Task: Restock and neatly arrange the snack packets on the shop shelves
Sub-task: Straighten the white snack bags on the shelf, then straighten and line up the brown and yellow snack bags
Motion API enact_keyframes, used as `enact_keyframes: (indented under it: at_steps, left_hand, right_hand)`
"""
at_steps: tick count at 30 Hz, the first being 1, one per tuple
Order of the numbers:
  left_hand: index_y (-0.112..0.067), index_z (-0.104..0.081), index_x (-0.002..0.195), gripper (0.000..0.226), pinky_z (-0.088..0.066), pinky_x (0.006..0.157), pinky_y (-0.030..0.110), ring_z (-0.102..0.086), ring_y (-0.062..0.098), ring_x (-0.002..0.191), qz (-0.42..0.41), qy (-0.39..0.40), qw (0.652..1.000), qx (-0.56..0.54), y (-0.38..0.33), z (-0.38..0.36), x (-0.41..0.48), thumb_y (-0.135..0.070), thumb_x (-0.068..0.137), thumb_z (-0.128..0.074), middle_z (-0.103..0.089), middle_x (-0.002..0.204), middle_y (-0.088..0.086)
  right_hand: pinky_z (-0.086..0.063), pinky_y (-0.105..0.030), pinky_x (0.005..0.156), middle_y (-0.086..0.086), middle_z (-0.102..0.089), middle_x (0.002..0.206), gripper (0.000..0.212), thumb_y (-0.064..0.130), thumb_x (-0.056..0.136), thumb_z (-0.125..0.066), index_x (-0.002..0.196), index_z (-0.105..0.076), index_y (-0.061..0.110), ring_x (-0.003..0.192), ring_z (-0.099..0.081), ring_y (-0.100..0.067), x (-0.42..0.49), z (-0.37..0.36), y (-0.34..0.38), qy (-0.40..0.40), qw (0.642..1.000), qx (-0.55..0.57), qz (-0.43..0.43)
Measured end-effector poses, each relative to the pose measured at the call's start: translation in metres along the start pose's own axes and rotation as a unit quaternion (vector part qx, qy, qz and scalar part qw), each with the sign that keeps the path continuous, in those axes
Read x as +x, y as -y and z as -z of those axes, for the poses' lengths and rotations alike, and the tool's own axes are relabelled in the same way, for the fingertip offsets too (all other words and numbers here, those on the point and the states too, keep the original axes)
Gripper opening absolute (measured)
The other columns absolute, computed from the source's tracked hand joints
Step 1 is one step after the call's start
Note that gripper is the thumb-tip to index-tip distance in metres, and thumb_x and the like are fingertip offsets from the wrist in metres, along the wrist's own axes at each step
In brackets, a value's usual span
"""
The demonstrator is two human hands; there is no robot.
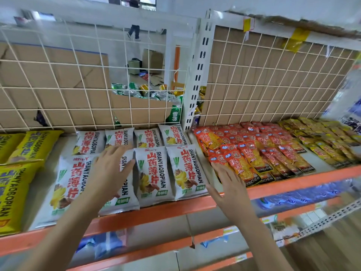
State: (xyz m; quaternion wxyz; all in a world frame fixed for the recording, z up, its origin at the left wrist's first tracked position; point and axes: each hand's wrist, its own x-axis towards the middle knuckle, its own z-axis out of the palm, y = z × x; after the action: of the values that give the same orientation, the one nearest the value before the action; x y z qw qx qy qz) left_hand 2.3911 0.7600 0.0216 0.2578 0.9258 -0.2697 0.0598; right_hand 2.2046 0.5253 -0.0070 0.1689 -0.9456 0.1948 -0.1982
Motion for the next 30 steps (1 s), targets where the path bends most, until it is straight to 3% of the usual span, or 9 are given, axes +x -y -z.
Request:
enact_keyframes:
  at_steps: [4, 9, 12, 15, 19, 25, 27, 30]
  left_hand:
    - [-0.016, -0.051, 0.131, 0.046, -0.039, 0.097, 0.046, -0.048, 0.03, 0.12, 0.023, -0.001, 0.999, -0.04, 0.02, 0.01, -0.038, -0.03, 0.087, -0.06, -0.052, 0.132, 0.009]
    - [-0.005, -0.06, 0.118, 0.042, -0.045, 0.085, 0.052, -0.058, 0.038, 0.105, 0.01, -0.039, 0.999, 0.004, 0.037, 0.022, -0.089, -0.027, 0.083, -0.067, -0.06, 0.119, 0.015]
    - [-0.006, -0.06, 0.117, 0.045, -0.047, 0.082, 0.055, -0.059, 0.041, 0.101, 0.024, -0.067, 0.997, 0.039, 0.041, 0.027, -0.118, -0.018, 0.076, -0.075, -0.059, 0.12, 0.016]
    - [-0.012, -0.058, 0.121, 0.046, -0.047, 0.083, 0.057, -0.058, 0.041, 0.103, 0.034, -0.103, 0.993, 0.051, 0.041, 0.032, -0.148, -0.027, 0.079, -0.068, -0.059, 0.12, 0.016]
    - [-0.016, -0.056, 0.122, 0.053, -0.048, 0.08, 0.058, -0.058, 0.041, 0.098, 0.076, -0.118, 0.988, 0.064, 0.047, 0.036, -0.19, -0.043, 0.077, -0.052, -0.056, 0.121, 0.014]
    - [-0.016, -0.059, 0.12, 0.052, -0.049, 0.075, 0.057, -0.061, 0.043, 0.093, 0.142, -0.123, 0.976, 0.112, 0.05, 0.055, -0.234, -0.035, 0.071, -0.06, -0.057, 0.121, 0.011]
    - [-0.019, -0.06, 0.12, 0.044, -0.047, 0.075, 0.057, -0.06, 0.043, 0.096, 0.15, -0.127, 0.973, 0.125, 0.051, 0.065, -0.245, -0.028, 0.077, -0.068, -0.058, 0.12, 0.01]
    - [-0.017, -0.061, 0.12, 0.051, -0.047, 0.073, 0.056, -0.059, 0.041, 0.099, 0.167, -0.131, 0.969, 0.124, 0.062, 0.076, -0.259, -0.015, 0.072, -0.078, -0.06, 0.119, 0.011]
  right_hand:
    - [-0.033, -0.033, 0.099, 0.003, -0.049, 0.134, 0.06, 0.055, 0.084, -0.036, 0.134, -0.046, 0.024, 0.124, -0.046, -0.018, -0.012, 0.01, -0.007, 0.0, 1.0, -0.01, 0.014]
    - [-0.026, -0.029, 0.1, 0.001, -0.049, 0.137, 0.063, 0.057, 0.083, -0.032, 0.135, -0.046, 0.024, 0.128, -0.044, -0.021, -0.025, 0.017, -0.011, 0.008, 0.999, -0.017, 0.036]
    - [-0.033, -0.038, 0.101, -0.001, -0.05, 0.136, 0.064, 0.057, 0.081, -0.032, 0.133, -0.048, 0.023, 0.128, -0.044, -0.024, -0.034, 0.023, -0.013, 0.02, 0.999, -0.004, 0.046]
    - [-0.043, -0.04, 0.092, -0.004, -0.058, 0.125, 0.057, 0.051, 0.08, -0.038, 0.125, -0.054, 0.019, 0.114, -0.057, -0.026, -0.044, 0.031, -0.011, 0.013, 0.998, 0.0, 0.067]
    - [-0.051, -0.039, 0.076, -0.005, -0.065, 0.108, 0.046, 0.042, 0.076, -0.045, 0.118, -0.048, 0.022, 0.093, -0.066, -0.026, -0.059, 0.037, -0.009, 0.005, 0.992, -0.02, 0.125]
    - [-0.044, -0.043, 0.089, -0.005, -0.06, 0.122, 0.06, 0.05, 0.076, -0.039, 0.125, -0.055, 0.018, 0.11, -0.059, -0.029, -0.064, 0.028, 0.003, 0.066, 0.989, 0.016, 0.128]
    - [-0.037, -0.041, 0.097, -0.003, -0.053, 0.131, 0.07, 0.056, 0.074, -0.03, 0.132, -0.049, 0.021, 0.12, -0.05, -0.027, -0.063, 0.026, 0.013, 0.073, 0.988, 0.009, 0.139]
    - [-0.024, -0.032, 0.105, 0.004, -0.041, 0.141, 0.08, 0.063, 0.07, -0.018, 0.139, -0.035, 0.027, 0.131, -0.035, -0.017, -0.061, 0.023, 0.034, 0.114, 0.982, 0.014, 0.152]
